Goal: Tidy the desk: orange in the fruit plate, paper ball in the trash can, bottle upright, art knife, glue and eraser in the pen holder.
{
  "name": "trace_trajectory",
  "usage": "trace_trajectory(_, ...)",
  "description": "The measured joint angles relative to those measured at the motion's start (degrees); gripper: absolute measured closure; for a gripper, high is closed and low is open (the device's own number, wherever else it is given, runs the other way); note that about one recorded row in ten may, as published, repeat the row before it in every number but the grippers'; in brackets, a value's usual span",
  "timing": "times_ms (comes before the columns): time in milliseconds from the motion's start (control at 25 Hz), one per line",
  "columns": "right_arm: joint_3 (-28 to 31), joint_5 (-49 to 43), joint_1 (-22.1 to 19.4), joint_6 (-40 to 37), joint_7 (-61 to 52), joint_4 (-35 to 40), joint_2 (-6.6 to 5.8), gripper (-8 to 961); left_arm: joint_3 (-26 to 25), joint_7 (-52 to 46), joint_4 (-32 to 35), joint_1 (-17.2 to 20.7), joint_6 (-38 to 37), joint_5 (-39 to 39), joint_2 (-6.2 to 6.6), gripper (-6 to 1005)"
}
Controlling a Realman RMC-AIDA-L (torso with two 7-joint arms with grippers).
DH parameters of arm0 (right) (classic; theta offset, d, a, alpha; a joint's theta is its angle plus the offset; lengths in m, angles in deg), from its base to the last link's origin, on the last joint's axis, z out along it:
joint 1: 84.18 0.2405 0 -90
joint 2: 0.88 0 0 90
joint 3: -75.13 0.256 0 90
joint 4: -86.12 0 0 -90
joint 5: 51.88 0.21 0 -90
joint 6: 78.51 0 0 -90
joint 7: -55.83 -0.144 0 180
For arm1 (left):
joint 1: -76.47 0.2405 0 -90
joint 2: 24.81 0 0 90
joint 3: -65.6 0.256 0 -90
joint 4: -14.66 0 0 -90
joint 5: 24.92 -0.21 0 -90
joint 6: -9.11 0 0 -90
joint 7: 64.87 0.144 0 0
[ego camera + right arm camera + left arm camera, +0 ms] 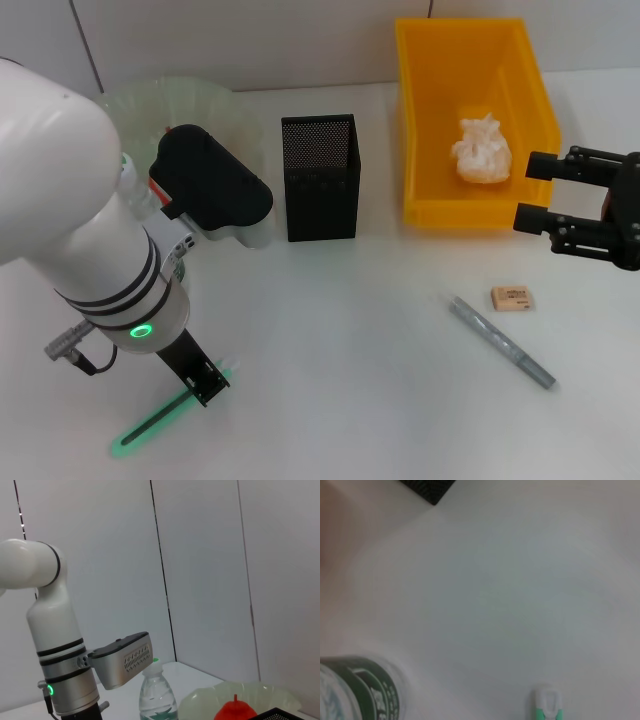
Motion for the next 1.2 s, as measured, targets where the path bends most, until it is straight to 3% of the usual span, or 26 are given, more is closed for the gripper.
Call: trace_trajectory(1200, 0.0, -0.3, 0.5, 1.1, 0.3, -0.3, -0.32, 348, -0.9, 0.1, 2.3, -1.2, -0.4, 1.3, 0.00, 893)
